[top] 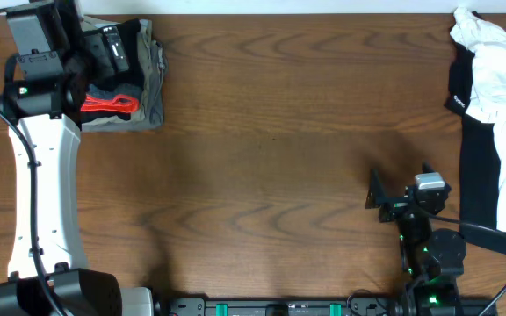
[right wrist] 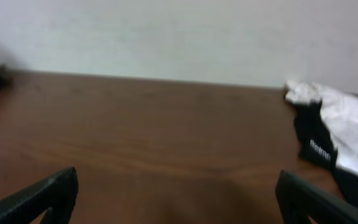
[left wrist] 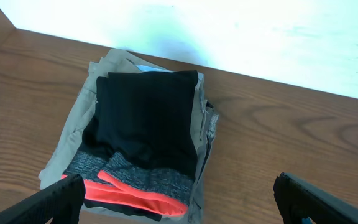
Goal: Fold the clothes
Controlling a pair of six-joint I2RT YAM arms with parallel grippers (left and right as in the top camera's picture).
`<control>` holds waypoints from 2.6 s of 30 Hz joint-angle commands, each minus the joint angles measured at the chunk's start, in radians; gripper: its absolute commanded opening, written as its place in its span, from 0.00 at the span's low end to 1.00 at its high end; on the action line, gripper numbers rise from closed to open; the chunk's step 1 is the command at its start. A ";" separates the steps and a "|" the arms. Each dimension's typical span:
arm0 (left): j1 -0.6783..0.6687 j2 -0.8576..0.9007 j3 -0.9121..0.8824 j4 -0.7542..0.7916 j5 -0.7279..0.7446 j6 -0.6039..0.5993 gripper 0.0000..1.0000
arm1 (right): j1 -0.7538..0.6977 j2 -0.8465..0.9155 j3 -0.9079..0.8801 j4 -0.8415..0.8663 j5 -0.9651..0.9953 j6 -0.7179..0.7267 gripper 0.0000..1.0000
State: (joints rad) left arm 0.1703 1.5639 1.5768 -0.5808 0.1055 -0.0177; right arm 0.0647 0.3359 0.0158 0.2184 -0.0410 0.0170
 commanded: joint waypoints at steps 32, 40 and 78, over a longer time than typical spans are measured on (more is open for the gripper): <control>0.003 -0.002 0.003 -0.003 0.006 0.018 0.98 | -0.040 -0.330 -0.010 -0.291 0.037 -0.026 0.99; 0.003 -0.002 0.003 -0.003 0.006 0.018 0.98 | -0.040 -0.330 -0.010 -0.291 0.037 -0.026 0.99; -0.259 -0.902 -1.240 0.728 -0.013 0.024 0.98 | -0.040 -0.330 -0.010 -0.291 0.037 -0.026 0.99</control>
State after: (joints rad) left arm -0.0811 0.7597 0.4114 0.1375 0.1291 -0.0017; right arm 0.0345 0.0120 0.0071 -0.0681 -0.0074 0.0067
